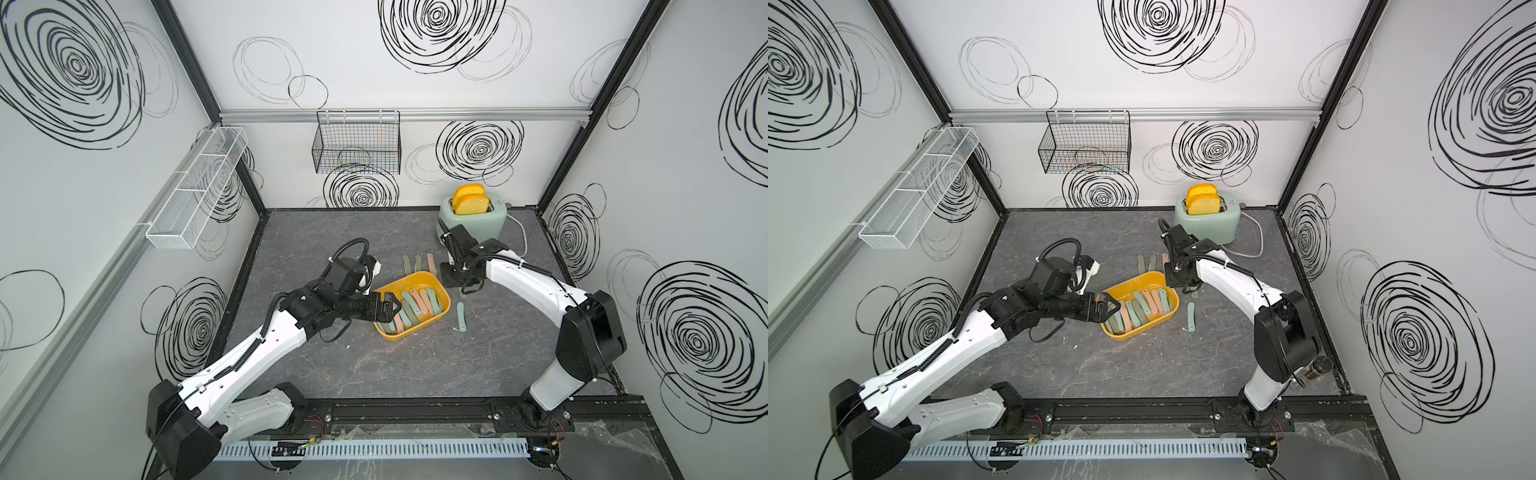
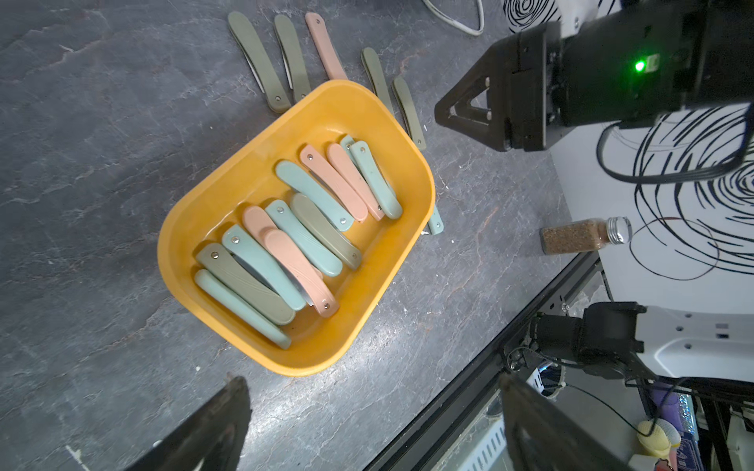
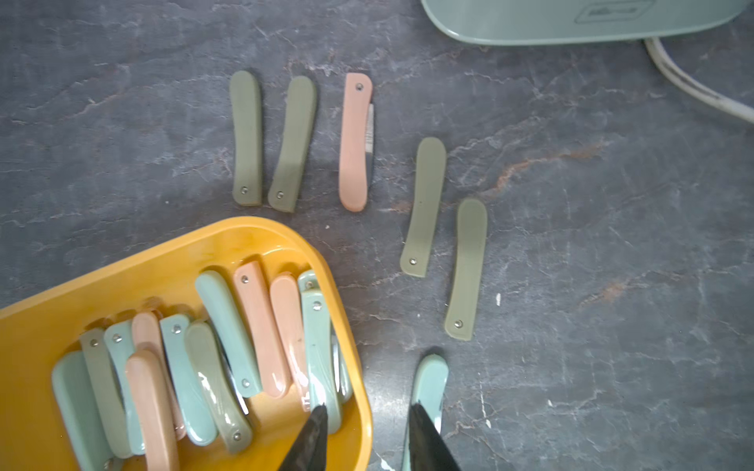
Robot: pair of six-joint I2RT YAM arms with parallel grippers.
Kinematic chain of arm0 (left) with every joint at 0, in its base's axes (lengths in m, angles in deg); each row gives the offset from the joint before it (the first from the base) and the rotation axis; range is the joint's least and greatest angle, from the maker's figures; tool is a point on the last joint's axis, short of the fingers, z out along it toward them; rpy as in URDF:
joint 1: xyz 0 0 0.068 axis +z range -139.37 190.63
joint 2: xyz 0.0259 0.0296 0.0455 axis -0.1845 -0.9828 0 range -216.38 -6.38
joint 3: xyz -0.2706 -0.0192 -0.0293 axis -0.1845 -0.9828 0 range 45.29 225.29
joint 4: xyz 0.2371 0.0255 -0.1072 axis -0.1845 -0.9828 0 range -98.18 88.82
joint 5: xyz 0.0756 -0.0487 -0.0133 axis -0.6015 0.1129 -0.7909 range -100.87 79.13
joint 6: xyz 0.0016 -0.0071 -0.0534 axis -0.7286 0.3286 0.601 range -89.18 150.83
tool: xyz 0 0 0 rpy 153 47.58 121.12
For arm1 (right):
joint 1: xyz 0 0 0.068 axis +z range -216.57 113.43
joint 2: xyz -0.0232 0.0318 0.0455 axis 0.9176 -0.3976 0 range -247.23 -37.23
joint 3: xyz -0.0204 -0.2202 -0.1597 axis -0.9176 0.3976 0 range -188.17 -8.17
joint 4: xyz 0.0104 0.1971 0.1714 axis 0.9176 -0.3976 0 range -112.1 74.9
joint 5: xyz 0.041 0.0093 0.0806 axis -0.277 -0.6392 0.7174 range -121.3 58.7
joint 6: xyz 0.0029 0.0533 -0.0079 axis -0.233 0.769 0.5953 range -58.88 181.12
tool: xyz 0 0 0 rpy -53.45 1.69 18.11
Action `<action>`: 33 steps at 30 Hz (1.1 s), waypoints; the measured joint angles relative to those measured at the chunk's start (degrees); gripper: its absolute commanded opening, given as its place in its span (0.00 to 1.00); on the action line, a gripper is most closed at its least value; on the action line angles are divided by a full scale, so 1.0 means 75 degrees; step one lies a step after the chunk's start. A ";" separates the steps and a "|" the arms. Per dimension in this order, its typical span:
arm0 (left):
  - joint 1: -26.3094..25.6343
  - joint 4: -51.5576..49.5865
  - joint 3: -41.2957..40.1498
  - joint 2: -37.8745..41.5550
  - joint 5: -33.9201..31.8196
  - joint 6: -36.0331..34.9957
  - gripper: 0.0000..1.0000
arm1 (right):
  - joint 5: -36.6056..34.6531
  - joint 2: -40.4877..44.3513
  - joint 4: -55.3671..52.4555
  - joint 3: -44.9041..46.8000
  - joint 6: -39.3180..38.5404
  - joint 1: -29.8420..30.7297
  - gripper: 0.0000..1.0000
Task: Take the fruit knife out of the storage box
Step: Place the fruit knife at the center of the board, then pick up the fruit knife from the storage box.
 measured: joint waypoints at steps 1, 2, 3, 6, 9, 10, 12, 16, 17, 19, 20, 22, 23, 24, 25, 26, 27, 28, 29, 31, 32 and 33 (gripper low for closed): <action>0.0064 -0.0035 -0.0009 0.0067 0.0009 -0.0015 0.98 | -0.0003 -0.0093 -0.0009 -0.0082 0.0003 0.0073 0.37; 0.0149 -0.0079 -0.0029 0.0163 0.0032 -0.0038 0.98 | -0.0006 -0.0198 -0.0020 -0.0146 0.0000 0.0149 0.37; 0.0233 -0.0122 -0.0064 0.0271 0.0052 -0.0052 0.98 | -0.0003 -0.0329 -0.0035 -0.0216 0.0000 0.0236 0.37; 0.0501 -0.0277 -0.0219 0.0603 0.0125 -0.0102 0.98 | 0.0006 -0.0755 -0.0035 -0.0396 0.0000 0.0504 0.36; 0.0758 -0.0414 -0.0434 0.0924 0.0184 -0.0134 0.98 | 0.0044 -0.1224 -0.0023 -0.0571 0.0000 0.0755 0.36; 0.0822 -0.0452 -0.0498 0.0997 0.0201 -0.0149 0.98 | 0.0061 -0.1378 -0.0023 -0.0627 -0.0003 0.0819 0.36; 0.0947 -0.0565 -0.0621 0.1131 0.0230 -0.0169 0.98 | 0.0093 -0.1679 -0.0026 -0.0740 -0.0003 0.0930 0.36; 0.1081 -0.0723 -0.0793 0.1309 0.0291 -0.0178 0.98 | 0.0154 -0.2294 -0.0020 -0.1075 -0.0061 0.1070 0.35; 0.1105 -0.0758 -0.0819 0.1338 0.0306 -0.0178 0.98 | 0.0166 -0.2428 -0.0020 -0.1163 -0.0090 0.1075 0.35; 0.1163 -0.0784 -0.0866 0.1384 0.0315 -0.0181 0.98 | 0.0166 -0.2661 -0.0017 -0.1329 -0.0140 0.1078 0.35; 0.1195 -0.0790 -0.0874 0.1402 0.0321 -0.0181 0.98 | 0.0166 -0.2771 -0.0017 -0.1413 -0.0160 0.1078 0.35; 0.1247 -0.0796 -0.0895 0.1422 0.0326 -0.0181 0.98 | 0.0166 -0.2940 -0.0006 -0.1533 -0.0210 0.1075 0.34; 0.1279 -0.0799 -0.0909 0.1425 0.0332 -0.0181 0.98 | 0.0166 -0.3002 0.0006 -0.1568 -0.0239 0.1075 0.34; 0.1297 -0.0799 -0.0924 0.1425 0.0335 -0.0184 0.98 | 0.0169 -0.3045 0.0006 -0.1597 -0.0265 0.1075 0.33; 0.1320 -0.0799 -0.0947 0.1425 0.0338 -0.0184 0.98 | 0.0169 -0.3092 0.0020 -0.1620 -0.0286 0.1075 0.31; 0.1335 -0.0799 -0.0970 0.1422 0.0341 -0.0181 0.98 | 0.0172 -0.3133 0.0044 -0.1626 -0.0306 0.1075 0.30; 0.1349 -0.0796 -0.0994 0.1422 0.0344 -0.0184 0.98 | 0.0175 -0.3168 0.0050 -0.1626 -0.0332 0.1075 0.30; 0.1367 -0.0799 -0.1017 0.1422 0.0344 -0.0184 0.98 | 0.0178 -0.3206 0.0050 -0.1626 -0.0341 0.1075 0.30; 0.1381 -0.0796 -0.1046 0.1416 0.0347 -0.0184 0.98 | 0.0175 -0.3220 0.0058 -0.1626 -0.0356 0.1075 0.30; 0.1396 -0.0796 -0.1087 0.1405 0.0347 -0.0181 0.98 | 0.0178 -0.3220 0.0114 -0.1629 -0.0388 0.1075 0.30; 0.1399 -0.0793 -0.1102 0.1393 0.0353 -0.0184 0.98 | 0.0178 -0.3232 0.0149 -0.1629 -0.0405 0.1075 0.30; 0.1405 -0.0790 -0.1105 0.1384 0.0356 -0.0181 0.98 | 0.0184 -0.3235 0.0184 -0.1629 -0.0414 0.1075 0.30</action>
